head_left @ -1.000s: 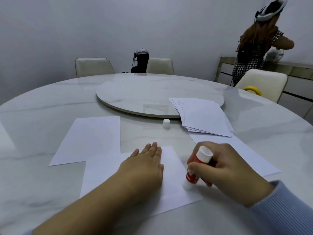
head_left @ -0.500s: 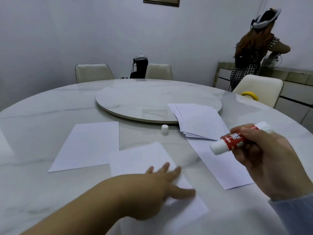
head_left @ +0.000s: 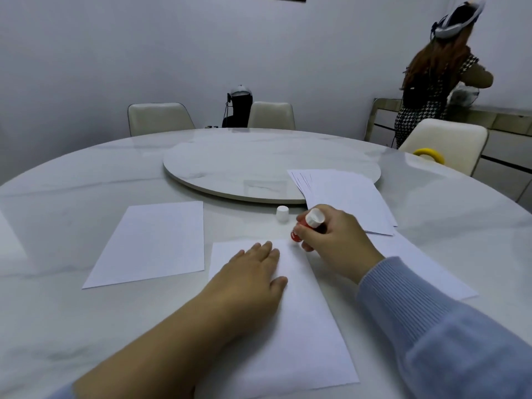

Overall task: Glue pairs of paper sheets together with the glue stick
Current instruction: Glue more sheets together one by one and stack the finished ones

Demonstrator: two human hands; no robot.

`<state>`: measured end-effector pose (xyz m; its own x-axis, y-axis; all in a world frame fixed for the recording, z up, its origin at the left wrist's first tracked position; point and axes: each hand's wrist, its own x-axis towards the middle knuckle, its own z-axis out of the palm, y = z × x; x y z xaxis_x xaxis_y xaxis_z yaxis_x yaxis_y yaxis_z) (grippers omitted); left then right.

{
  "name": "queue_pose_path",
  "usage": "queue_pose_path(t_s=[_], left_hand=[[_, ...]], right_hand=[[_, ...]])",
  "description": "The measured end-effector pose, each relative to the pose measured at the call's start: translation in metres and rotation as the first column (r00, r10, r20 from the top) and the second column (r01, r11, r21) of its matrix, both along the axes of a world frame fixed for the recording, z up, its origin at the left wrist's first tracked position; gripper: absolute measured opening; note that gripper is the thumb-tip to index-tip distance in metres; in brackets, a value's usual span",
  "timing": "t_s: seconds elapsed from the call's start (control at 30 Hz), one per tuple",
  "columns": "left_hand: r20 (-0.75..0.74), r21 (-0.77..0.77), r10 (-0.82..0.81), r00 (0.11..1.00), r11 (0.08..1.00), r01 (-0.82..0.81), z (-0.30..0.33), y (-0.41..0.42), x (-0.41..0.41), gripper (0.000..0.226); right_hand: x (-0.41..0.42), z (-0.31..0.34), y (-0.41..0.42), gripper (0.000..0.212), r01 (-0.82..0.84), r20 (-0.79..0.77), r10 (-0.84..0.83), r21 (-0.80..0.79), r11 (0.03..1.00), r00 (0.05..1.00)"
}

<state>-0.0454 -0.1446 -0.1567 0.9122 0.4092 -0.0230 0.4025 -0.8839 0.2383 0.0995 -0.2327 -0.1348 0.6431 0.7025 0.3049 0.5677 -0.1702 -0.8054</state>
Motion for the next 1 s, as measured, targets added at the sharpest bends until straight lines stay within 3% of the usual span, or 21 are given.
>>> queue_pose_path(t_s=[0.33, 0.5, 0.73, 0.8, 0.87, 0.93, 1.0], left_hand=[[-0.031, 0.034, 0.024, 0.999, 0.999, -0.023, 0.000, 0.002, 0.001, 0.060], [-0.035, 0.030, 0.027, 0.999, 0.999, -0.025, -0.001, 0.001, 0.001, 0.059], [-0.027, 0.018, 0.035, 0.999, 0.999, -0.035, 0.002, -0.001, 0.000, 0.059], [-0.010, 0.046, 0.098, 0.995, 0.994, -0.098, 0.003, -0.001, -0.005, 0.059], [0.041, 0.146, 0.192, 0.981, 0.970, -0.196, 0.002, -0.001, -0.011, 0.054], [0.135, 0.249, 0.241, 0.961, 0.930, -0.269, 0.003, -0.002, -0.016, 0.047], [0.234, 0.260, 0.202, 0.951, 0.929, -0.262, 0.006, -0.001, -0.019, 0.045]], right_hand=[[-0.023, 0.015, -0.033, 0.009, -0.118, 0.119, 0.133, -0.120, 0.986, 0.984], [-0.059, 0.019, -0.087, 0.014, -0.216, 0.174, 0.230, -0.097, 0.972, 0.958], [-0.065, 0.015, -0.127, 0.022, -0.309, 0.023, 0.312, -0.089, 0.947, 0.950], [-0.052, 0.018, -0.129, 0.019, -0.370, -0.126, 0.376, 0.072, 0.926, 0.918], [-0.031, 0.026, -0.130, 0.014, -0.344, -0.275, 0.494, 0.449, 0.825, 0.825], [-0.009, 0.034, -0.127, 0.014, -0.166, -0.358, 0.703, 0.812, 0.559, 0.614], [0.010, 0.044, -0.116, 0.035, 0.131, -0.447, 0.662, 0.873, 0.471, 0.602]])
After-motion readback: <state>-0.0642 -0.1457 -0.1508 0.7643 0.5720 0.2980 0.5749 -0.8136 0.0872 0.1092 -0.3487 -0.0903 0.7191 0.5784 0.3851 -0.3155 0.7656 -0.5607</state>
